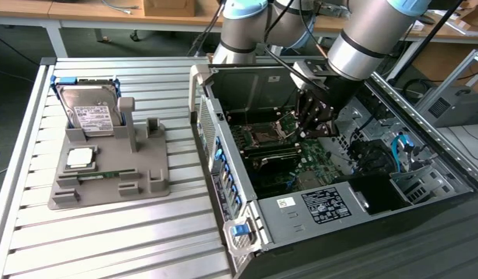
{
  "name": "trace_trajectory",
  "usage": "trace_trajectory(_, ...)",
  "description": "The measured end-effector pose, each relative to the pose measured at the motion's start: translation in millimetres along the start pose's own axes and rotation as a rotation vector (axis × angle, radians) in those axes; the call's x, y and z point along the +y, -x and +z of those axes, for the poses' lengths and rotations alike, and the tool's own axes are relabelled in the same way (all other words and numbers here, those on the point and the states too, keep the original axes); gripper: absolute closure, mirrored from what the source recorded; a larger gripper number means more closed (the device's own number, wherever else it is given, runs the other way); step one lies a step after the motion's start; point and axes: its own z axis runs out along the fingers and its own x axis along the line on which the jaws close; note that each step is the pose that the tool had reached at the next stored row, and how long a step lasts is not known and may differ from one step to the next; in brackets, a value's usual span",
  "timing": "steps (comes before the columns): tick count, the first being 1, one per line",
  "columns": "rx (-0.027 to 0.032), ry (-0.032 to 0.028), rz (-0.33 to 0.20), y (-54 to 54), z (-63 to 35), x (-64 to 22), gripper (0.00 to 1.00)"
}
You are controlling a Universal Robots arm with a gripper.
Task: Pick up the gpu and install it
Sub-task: 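Press down on the gpu until it lock into place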
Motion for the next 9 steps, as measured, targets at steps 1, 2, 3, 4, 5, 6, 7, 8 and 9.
trace_trajectory(1, -0.0001, 0.0000, 0.000, -0.6, 0.4, 1.6, 0.89)
trace_trajectory(2, -0.0001, 0.0000, 0.000, -1.5, 1.0, 3.8, 0.89)
trace_trajectory(3, 0.0000, 0.0000, 0.000, -2.4, 1.4, 5.6, 0.89)
trace_trajectory(4, 0.0000, 0.0000, 0.000, -3.3, 1.9, 7.5, 0.89)
trace_trajectory(5, 0.0000, 0.0000, 0.000, -4.3, 2.4, 9.7, 0.89)
trace_trajectory(6, 0.0000, 0.0000, 0.000, -5.3, 2.9, 11.8, 0.89)
trace_trajectory(7, -0.0001, 0.0000, 0.000, -6.3, 3.3, 13.8, 0.89)
trace_trajectory(8, -0.0001, 0.0000, 0.000, -7.4, 3.8, 16.1, 0.89)
trace_trajectory(9, 0.0001, 0.0000, 0.000, -8.9, 4.5, 19.7, 0.89)
